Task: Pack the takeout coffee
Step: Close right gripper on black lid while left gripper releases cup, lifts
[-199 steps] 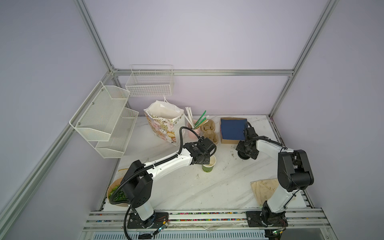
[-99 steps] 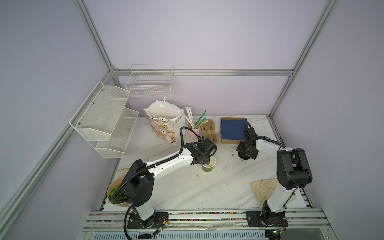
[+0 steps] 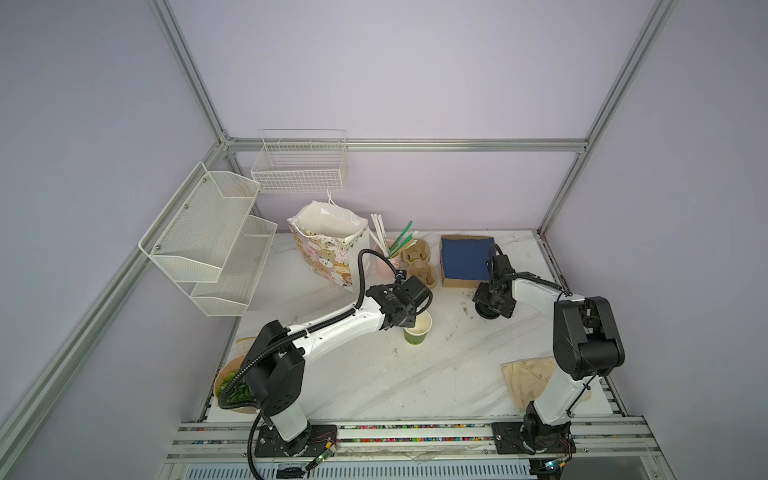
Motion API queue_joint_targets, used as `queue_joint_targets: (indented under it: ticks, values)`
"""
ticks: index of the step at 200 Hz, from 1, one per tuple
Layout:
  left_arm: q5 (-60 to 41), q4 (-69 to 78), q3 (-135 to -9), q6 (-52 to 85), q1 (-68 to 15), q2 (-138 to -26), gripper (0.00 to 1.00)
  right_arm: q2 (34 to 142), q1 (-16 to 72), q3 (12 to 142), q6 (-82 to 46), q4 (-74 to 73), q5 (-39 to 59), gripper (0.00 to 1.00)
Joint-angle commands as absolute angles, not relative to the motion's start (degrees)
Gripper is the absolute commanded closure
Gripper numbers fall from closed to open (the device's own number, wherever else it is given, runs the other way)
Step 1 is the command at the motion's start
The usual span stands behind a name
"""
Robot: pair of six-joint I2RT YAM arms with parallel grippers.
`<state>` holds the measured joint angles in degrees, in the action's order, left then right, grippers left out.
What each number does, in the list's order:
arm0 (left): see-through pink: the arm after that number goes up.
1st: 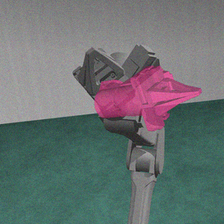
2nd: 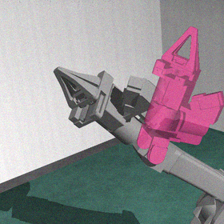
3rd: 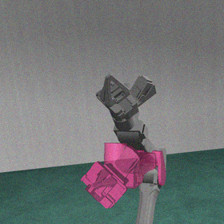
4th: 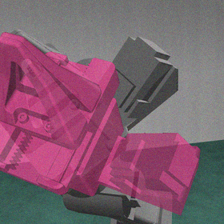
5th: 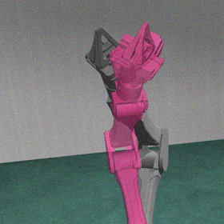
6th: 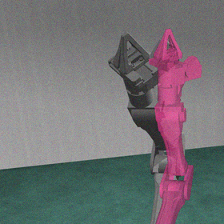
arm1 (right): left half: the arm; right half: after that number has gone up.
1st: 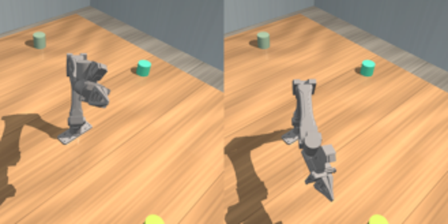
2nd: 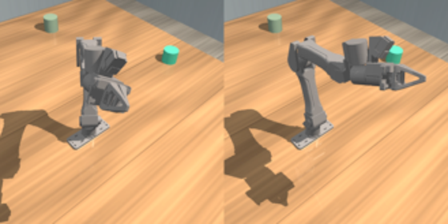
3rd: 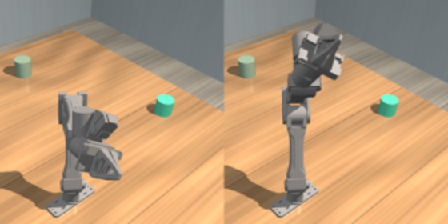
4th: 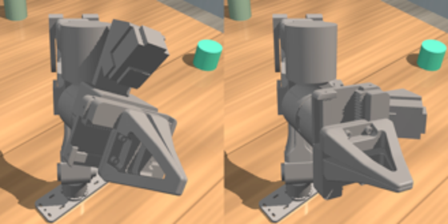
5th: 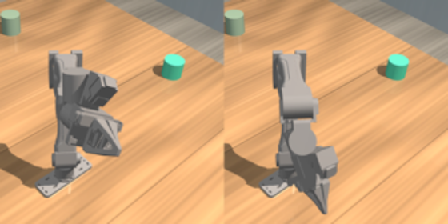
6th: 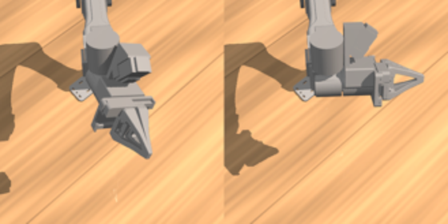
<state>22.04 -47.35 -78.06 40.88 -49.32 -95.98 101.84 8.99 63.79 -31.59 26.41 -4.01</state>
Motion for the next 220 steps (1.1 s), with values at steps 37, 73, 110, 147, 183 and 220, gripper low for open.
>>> queue_joint_targets:
  ticks: [37, 73, 110, 147, 183, 220]
  values:
    - [28.19, -47.96, -80.67, 37.65, -48.81, -90.22, 0.18, 102.99, 8.72, 63.39, -31.17, 26.72, -4.26, 0.17]
    - [29.73, -47.98, -79.91, 35.53, -47.67, -87.55, 0.13, 103.63, 8.78, 63.68, -31.03, 27.38, -5.09, 0.16]
    - [30.58, -47.94, -78.69, 34.54, -46.57, -85.4, 0.1, 103.8, 8.79, 63.69, -30.77, 27.41, -5.03, 0.21]
    - [31.63, -47.95, -77.7, 33.57, -44.98, -82.96, 0.04, 102.54, 8.83, 63.48, -30.19, 27.49, -4.65, 0.24]
    - [32.98, -47.26, -76.59, 30.98, -41.54, -78.0, 0.0, 99.67, 8.98, 62.57, -29.71, 27.86, -4.41, 0.24]
    - [31.67, -45.63, -74.08, 28.35, -36.58, -72.5, 0.0, 94.68, 10.42, 60.78, -29.59, 28.08, -3.34, 0.27]
